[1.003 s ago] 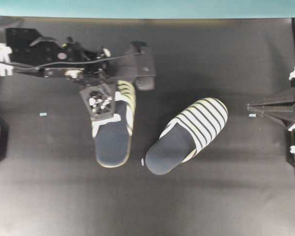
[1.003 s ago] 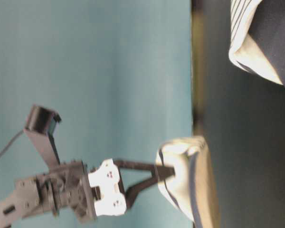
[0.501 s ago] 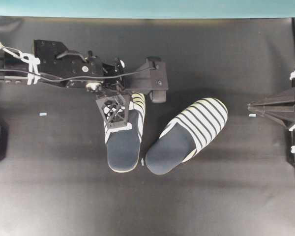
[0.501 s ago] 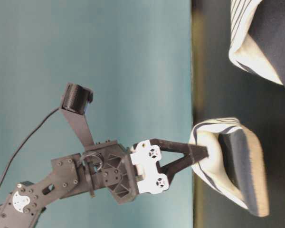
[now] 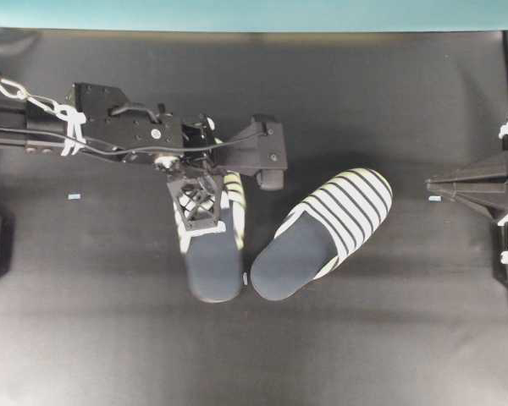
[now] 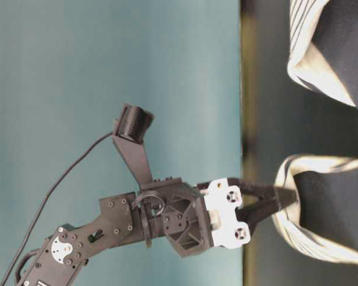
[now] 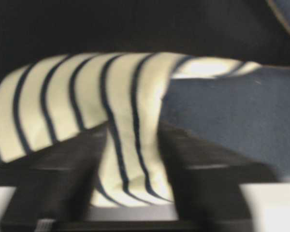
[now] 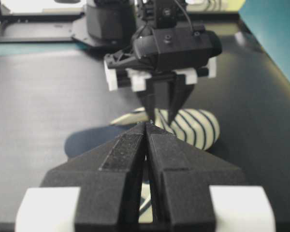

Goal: Arrange the slippers with the left arm.
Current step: 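Grasp the right striped slipper's strap with the left gripper and lift it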

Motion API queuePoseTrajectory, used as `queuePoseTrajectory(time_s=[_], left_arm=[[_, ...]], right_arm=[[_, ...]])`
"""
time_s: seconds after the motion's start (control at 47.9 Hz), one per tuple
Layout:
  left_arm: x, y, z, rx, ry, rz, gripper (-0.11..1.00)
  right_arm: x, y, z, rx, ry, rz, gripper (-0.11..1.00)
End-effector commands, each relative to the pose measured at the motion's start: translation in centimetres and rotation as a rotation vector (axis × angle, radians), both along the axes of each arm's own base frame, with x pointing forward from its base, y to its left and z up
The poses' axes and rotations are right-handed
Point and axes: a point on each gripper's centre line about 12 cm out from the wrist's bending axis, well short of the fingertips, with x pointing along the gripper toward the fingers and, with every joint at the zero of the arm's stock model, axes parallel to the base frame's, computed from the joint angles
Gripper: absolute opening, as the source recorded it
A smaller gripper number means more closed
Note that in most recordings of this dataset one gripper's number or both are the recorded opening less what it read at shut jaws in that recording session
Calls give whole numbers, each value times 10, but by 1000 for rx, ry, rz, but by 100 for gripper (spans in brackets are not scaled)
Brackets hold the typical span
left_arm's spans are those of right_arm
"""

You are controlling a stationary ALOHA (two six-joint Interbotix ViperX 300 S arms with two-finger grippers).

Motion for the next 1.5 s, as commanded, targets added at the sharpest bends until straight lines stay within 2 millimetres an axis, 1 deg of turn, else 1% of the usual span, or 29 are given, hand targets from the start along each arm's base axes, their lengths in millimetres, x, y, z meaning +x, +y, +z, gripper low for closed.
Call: queuePoseTrajectory(time_s=[0.0,0.063,0.104,0.188,0.251,0.334,0.376,0.418,0.522,0.585,0.668,0.836,0.94,1.044,1.128,1.295,1.483], left_arm=[[4,-7,5,4,-21,-22,51],[2,-11,3,3,-8,-35,68],[0,-14,2,4,1,-47,77],[-2,-22,1,8,27,-92,84],[-2,-27,3,18,41,-143,84],[3,-36,16,48,20,-239,85],[8,-40,27,61,-10,-278,85],[16,-44,43,83,-63,-321,85],[32,-51,73,138,-175,-406,85],[39,-52,82,167,-208,-459,85],[47,-50,84,198,-227,-503,85],[74,-46,88,251,-341,-533,85],[87,-43,79,318,-385,-610,85],[96,-41,54,383,-360,-728,85],[105,-42,39,414,-365,-783,85],[123,-44,14,443,-387,-819,85],[137,-42,-13,429,-361,-821,84]], right_arm=[[1,-1,3,9,-13,-4,-1],[1,-1,3,10,-13,-4,-1],[1,-1,3,10,-14,-4,-1],[1,-1,3,10,-14,-4,-1],[1,-1,3,10,-14,-4,-1],[1,-1,3,10,-14,-4,-1],[1,-1,3,10,-14,-4,-1],[1,-1,3,10,-14,-6,-1],[1,-1,3,10,-14,-4,-1],[1,-1,3,12,-14,-5,-1],[1,-1,2,15,-10,-5,-1],[1,-1,3,13,-13,-5,-1],[1,-1,3,13,-16,-5,-1],[1,-1,3,13,-14,-5,-1],[1,-1,3,13,-14,-5,-1],[1,-1,3,13,-14,-5,-1],[0,-1,2,13,-11,-5,-1]])
